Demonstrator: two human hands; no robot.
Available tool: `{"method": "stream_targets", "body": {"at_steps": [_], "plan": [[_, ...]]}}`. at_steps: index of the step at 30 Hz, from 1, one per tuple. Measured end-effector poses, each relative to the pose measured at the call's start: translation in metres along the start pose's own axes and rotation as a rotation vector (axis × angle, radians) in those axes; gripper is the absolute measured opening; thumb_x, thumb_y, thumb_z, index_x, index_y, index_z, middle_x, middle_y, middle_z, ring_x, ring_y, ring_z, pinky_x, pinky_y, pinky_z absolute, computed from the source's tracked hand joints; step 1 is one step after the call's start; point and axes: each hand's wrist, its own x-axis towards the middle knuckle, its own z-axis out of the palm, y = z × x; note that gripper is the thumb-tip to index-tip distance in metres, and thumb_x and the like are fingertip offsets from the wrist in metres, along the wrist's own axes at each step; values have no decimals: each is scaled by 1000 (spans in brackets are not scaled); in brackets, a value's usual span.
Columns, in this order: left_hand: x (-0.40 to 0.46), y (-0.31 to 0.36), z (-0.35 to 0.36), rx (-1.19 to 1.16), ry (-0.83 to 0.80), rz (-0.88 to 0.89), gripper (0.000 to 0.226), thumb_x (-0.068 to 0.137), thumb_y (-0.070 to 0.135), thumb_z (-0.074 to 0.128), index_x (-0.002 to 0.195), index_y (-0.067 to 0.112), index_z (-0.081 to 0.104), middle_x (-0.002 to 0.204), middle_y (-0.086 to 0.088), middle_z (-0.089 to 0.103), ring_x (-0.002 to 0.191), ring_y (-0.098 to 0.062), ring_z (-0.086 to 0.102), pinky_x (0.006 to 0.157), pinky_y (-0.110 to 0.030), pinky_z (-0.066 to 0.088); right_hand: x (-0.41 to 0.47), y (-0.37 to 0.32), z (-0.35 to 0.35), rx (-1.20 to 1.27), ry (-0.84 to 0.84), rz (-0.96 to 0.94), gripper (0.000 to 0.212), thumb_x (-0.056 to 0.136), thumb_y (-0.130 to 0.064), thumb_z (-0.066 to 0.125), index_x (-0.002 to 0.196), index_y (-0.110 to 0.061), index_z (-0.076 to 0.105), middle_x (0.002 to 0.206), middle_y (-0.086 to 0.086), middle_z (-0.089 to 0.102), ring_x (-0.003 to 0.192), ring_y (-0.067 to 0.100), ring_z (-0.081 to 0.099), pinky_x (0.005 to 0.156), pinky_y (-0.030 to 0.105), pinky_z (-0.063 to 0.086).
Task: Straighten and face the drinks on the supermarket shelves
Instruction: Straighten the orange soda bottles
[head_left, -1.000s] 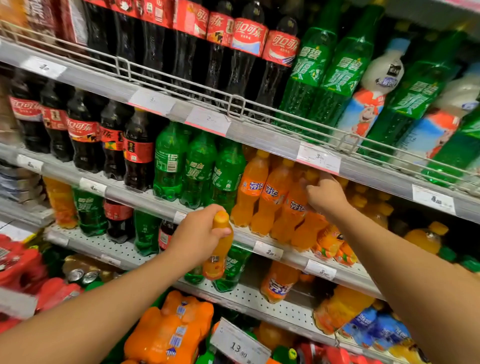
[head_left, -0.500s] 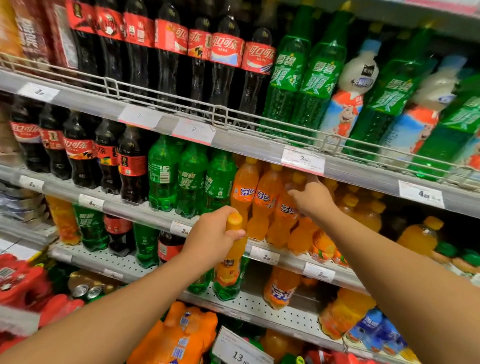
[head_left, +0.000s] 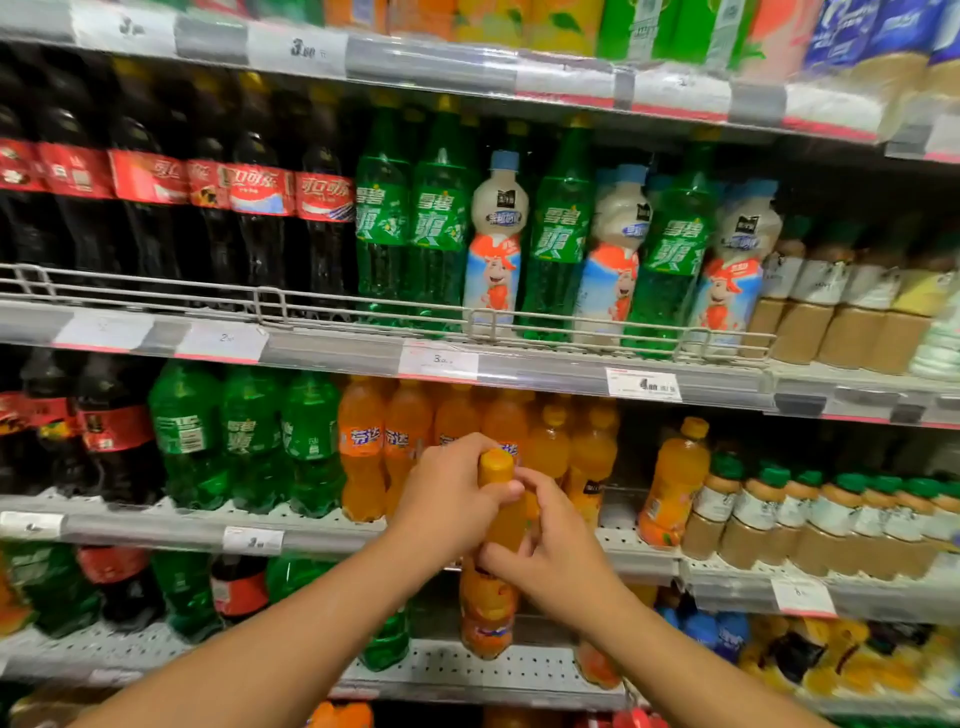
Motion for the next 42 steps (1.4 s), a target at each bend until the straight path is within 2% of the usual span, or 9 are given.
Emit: {"method": "stream_targets", "body": {"at_steps": [2, 7, 10, 15, 20, 28, 34, 40, 42], "plan": [[1, 18, 16, -20, -31, 24, 21, 80, 41, 72, 95, 41, 58, 91, 19, 62, 89, -6, 57, 71, -21, 42, -2, 9, -14, -58, 45, -40, 78, 59, -59, 64, 131, -48, 35, 121, -24, 52, 102, 0, 53, 83, 24, 49], [-3, 50, 52, 1, -89, 89, 30, 81, 45, 69, 108, 36, 60, 98, 15, 65, 95, -8, 59, 77, -19, 44, -20, 41, -49, -82, 115, -41, 49, 62, -50, 62, 106, -59, 43, 94, -26, 60, 83, -6, 58, 58, 11, 41], [-3, 59, 62, 2, -193, 127, 54, 85, 50, 63, 134, 36, 45, 124, 9, 60, 116, -13, 53, 97, -31, 46, -28, 57, -71, -82, 173, -50, 44, 63, -52, 66, 101, -57, 45, 92, -29, 59, 80, -7, 58, 58, 9, 42], [41, 55, 41, 646, 143, 512, 64, 95, 47, 47, 149, 18, 29, 160, -11, 18, 146, -32, 14, 116, -47, 18, -12, 87, -116, -86, 328, 29, 75, 64, -73, 66, 126, -37, 47, 108, -20, 62, 93, 2, 61, 77, 26, 53], [83, 31, 40, 943, -54, 346, 77, 98, 49, 37, 153, 24, -10, 161, -9, -16, 147, -32, -14, 117, -51, -1, 16, 105, -145, -73, 370, 48, 60, 70, -58, 73, 120, -35, 50, 106, -14, 64, 96, 9, 62, 79, 30, 52], [84, 17, 48, 927, 5, 363, 99, 81, 34, 60, 152, 27, -9, 162, -6, -9, 148, -29, -9, 116, -50, -3, 40, 128, -147, -170, 339, 54, 71, 76, -49, 74, 136, -25, 45, 129, -3, 55, 115, 19, 53, 91, 38, 49], [84, 15, 50, 951, -12, 352, 104, 80, 36, 57, 149, 28, -20, 161, -5, -17, 146, -27, -18, 115, -49, -9, 59, 138, -143, -239, 324, 150, 86, 78, -52, 71, 147, -23, 30, 142, -1, 48, 114, 20, 54, 88, 33, 47], [85, 13, 48, 942, -26, 356, 105, 79, 33, 55, 147, 29, -23, 160, -5, -21, 145, -26, -22, 114, -49, -10, 79, 147, -137, -364, 199, 314, 94, 79, -52, 72, 151, -18, 21, 143, 7, 48, 122, 28, 53, 91, 42, 51], [85, 13, 49, 939, -17, 361, 104, 78, 32, 55, 148, 28, -21, 160, -6, -20, 145, -27, -21, 114, -49, -10, 83, 149, -135, -415, 203, 349, 96, 79, -55, 69, 151, -16, 17, 142, 9, 49, 120, 30, 54, 82, 38, 50]]}}
